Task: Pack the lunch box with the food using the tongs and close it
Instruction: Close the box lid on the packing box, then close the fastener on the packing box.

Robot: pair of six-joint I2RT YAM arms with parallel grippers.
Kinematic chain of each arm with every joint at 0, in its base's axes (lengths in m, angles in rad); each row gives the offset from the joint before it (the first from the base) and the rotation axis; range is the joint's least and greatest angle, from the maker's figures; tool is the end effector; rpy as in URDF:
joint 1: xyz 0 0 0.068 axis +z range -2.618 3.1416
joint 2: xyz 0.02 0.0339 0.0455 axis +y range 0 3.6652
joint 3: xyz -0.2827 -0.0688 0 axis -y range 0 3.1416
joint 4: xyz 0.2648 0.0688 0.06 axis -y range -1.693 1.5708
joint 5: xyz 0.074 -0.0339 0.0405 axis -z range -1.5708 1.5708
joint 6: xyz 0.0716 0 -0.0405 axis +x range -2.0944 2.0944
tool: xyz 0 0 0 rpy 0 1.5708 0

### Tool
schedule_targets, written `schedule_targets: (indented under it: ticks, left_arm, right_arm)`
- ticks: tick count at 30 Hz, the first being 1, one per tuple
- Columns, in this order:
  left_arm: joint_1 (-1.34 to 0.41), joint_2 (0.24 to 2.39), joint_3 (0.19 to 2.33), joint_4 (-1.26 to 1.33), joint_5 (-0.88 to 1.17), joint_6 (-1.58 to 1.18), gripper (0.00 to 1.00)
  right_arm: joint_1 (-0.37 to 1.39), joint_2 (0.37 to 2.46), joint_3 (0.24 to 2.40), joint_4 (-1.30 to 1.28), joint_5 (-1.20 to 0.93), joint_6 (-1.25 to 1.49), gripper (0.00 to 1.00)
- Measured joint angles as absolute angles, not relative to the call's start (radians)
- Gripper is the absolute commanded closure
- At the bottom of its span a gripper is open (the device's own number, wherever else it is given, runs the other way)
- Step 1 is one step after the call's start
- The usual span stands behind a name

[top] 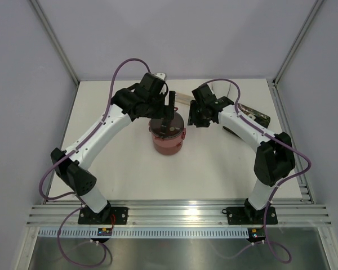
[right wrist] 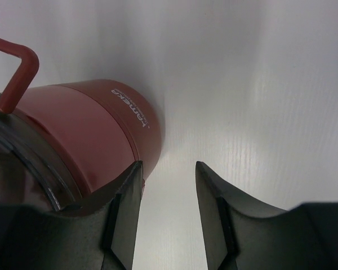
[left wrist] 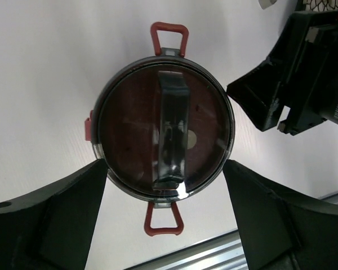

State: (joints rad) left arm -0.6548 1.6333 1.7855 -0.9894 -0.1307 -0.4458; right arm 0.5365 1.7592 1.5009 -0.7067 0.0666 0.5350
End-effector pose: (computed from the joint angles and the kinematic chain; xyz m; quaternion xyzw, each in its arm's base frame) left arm 0.3129 -0.2285 0.3874 0.0739 0.9288 -0.1352 0.3369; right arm 0.3695 0.2142 0.2620 0.0092 0.9540 0.1249 0.2726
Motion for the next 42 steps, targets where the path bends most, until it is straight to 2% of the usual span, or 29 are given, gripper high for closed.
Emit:
schedule_targets:
  ticks: [7, 11, 20, 25, 29, 42]
  left_arm:
    - [-0.686, 1.725, 1.853, -1.053, -0.143, -0.479, 0.17]
    - [-0.701, 1.799, 1.918, -1.089, -0.177, -0.497, 0.25]
    - [-0.711, 1.914, 2.020, -1.191, -0.242, -0.542, 0.36]
    - [-0.711, 1.953, 2.072, -1.235, -0.247, -0.580, 0.55]
    - [-0.711, 1.956, 2.072, -1.248, -0.242, -0.611, 0.64]
    - [-0.711, 1.956, 2.072, -1.251, -0.235, -0.629, 0.67]
  right_arm:
    - [0.537, 1.759, 1.465, -0.669, 0.062, 0.540, 0.50]
    - [0.537, 1.759, 1.436, -0.646, 0.059, 0.546, 0.50]
    - [0.537, 1.759, 1.325, -0.560, 0.058, 0.572, 0.52]
    - [0.537, 1.754, 1.264, -0.496, 0.048, 0.590, 0.52]
    - [0.537, 1.735, 1.203, -0.406, 0.026, 0.603, 0.53]
    - [0.532, 1.725, 1.148, -0.272, -0.002, 0.635, 0.54]
